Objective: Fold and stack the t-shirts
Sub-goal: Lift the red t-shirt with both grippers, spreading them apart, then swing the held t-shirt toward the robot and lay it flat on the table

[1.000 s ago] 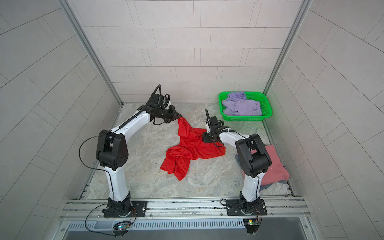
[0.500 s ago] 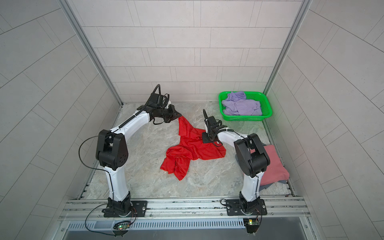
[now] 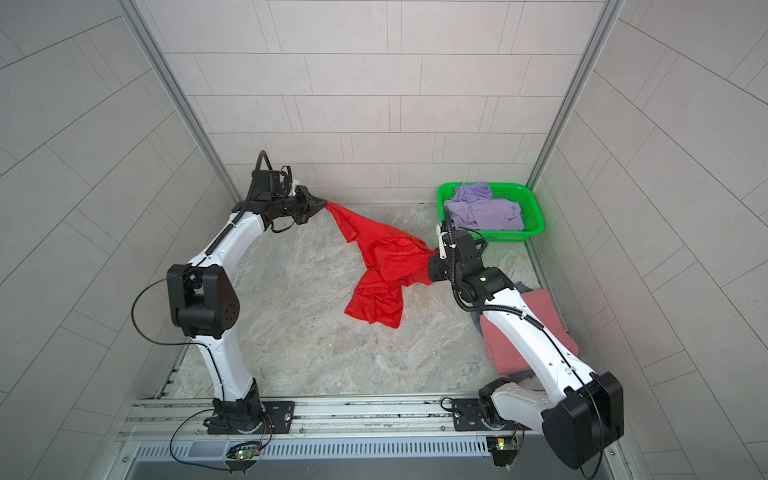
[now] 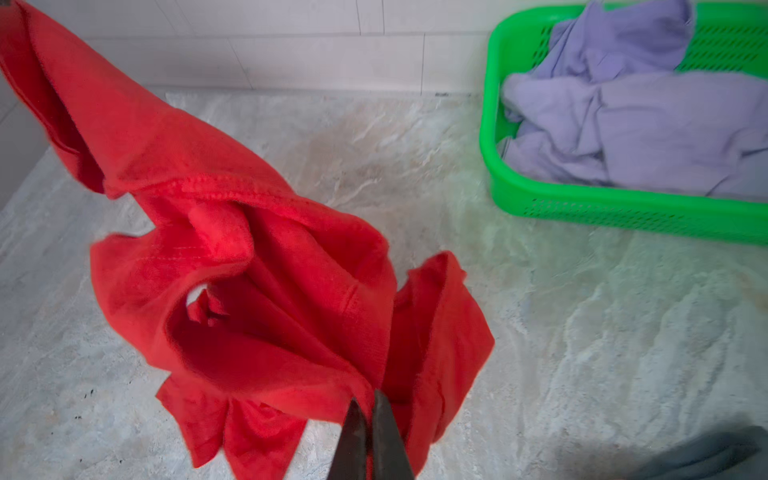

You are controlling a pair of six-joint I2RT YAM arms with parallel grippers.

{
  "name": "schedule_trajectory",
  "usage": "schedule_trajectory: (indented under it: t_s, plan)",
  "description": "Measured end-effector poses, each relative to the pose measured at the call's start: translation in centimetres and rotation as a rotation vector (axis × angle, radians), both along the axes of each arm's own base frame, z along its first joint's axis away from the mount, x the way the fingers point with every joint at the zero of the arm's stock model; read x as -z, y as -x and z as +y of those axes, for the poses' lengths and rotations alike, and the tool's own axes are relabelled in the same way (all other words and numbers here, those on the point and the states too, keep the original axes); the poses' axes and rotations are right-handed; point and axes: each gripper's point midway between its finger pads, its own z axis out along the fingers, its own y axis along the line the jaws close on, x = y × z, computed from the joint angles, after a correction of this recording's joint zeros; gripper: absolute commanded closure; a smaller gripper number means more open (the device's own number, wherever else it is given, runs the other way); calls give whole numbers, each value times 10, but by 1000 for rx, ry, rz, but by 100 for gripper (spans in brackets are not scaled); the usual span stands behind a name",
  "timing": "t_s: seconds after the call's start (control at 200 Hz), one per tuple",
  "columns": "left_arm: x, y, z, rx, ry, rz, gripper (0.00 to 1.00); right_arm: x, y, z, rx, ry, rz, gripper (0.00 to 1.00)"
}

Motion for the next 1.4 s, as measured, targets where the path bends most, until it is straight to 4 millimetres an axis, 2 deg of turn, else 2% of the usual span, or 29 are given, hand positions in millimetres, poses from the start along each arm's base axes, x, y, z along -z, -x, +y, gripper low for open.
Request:
schedule_trajectory:
  t_s: [0.13,0.265,0.38,0.45,0.54,0.64,0.741,0.946,1.131,1.236,1.401]
  plan:
    - [-55,7,20,-16,31,-101,100,-48,-3,-7,25,8,-111,100]
    - [-120,32,41,-52,31,-242,100,-107,-2,-19,66,24,-248,100]
    - [-184,56,84,-165,-6,-402,100,-165,12,-41,127,38,-385,99]
    - [-217,73,112,-240,-32,-488,100,-200,25,-49,141,34,-468,99]
    - [-249,93,138,-312,-60,-570,100,-237,42,-56,149,21,-555,100]
    - [-270,109,141,-330,-72,-629,100,-266,57,-61,151,4,-622,100]
    - [-280,120,135,-320,-71,-656,100,-281,65,-63,145,-5,-652,100]
    - [-296,131,134,-332,-100,-698,100,-289,62,-54,103,-20,-664,100]
    - [-322,141,144,-388,-146,-772,100,-304,44,-31,19,-73,-707,100]
    - [-333,145,156,-443,-171,-801,100,-314,36,-13,-47,-146,-738,100]
    - [-352,144,170,-504,-190,-848,100,-308,31,8,-116,-236,-714,100]
